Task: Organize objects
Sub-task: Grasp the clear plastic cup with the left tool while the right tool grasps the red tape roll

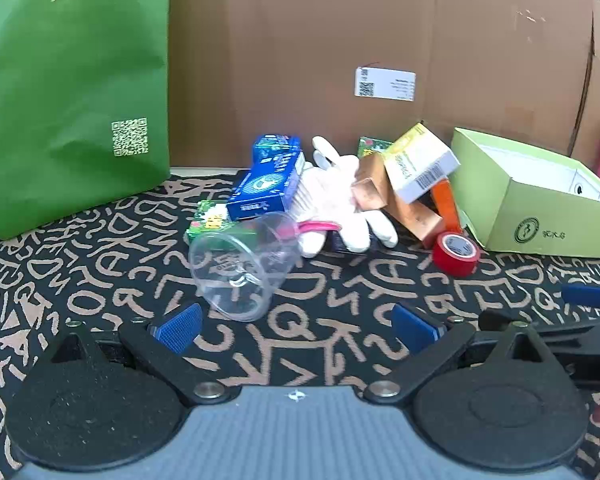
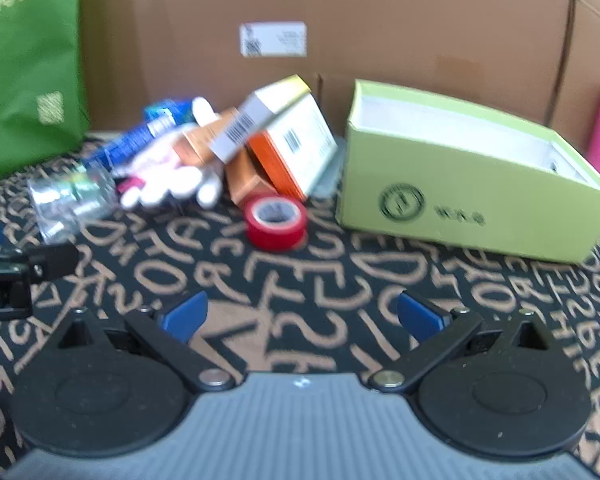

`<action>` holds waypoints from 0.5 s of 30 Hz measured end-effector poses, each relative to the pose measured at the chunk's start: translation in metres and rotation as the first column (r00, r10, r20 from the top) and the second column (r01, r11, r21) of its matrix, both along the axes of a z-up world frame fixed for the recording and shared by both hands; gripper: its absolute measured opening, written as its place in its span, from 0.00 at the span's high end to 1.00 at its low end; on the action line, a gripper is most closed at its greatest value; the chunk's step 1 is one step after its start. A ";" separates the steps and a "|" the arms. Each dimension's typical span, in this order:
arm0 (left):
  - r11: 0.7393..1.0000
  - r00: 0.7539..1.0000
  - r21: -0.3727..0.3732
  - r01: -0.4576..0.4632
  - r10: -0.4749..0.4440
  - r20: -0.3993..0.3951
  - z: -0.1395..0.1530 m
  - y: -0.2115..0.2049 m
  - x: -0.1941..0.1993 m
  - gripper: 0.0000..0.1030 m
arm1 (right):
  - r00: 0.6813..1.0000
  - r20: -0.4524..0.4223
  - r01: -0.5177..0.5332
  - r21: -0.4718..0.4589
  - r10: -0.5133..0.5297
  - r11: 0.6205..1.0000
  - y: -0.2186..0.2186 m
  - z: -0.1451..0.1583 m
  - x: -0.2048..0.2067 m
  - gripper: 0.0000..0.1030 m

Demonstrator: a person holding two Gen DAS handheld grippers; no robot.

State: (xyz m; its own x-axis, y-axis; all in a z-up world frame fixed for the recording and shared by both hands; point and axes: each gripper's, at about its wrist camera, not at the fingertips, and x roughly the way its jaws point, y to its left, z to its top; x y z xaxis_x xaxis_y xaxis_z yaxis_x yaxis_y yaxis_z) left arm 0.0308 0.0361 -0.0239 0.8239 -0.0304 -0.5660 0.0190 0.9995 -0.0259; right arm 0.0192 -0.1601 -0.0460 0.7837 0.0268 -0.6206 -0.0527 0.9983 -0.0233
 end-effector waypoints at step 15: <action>0.996 0.996 -0.039 0.085 -0.083 0.038 0.004 0.035 0.057 0.13 | 0.995 -0.007 -0.104 0.037 0.104 0.994 0.013 -0.022 0.074 0.21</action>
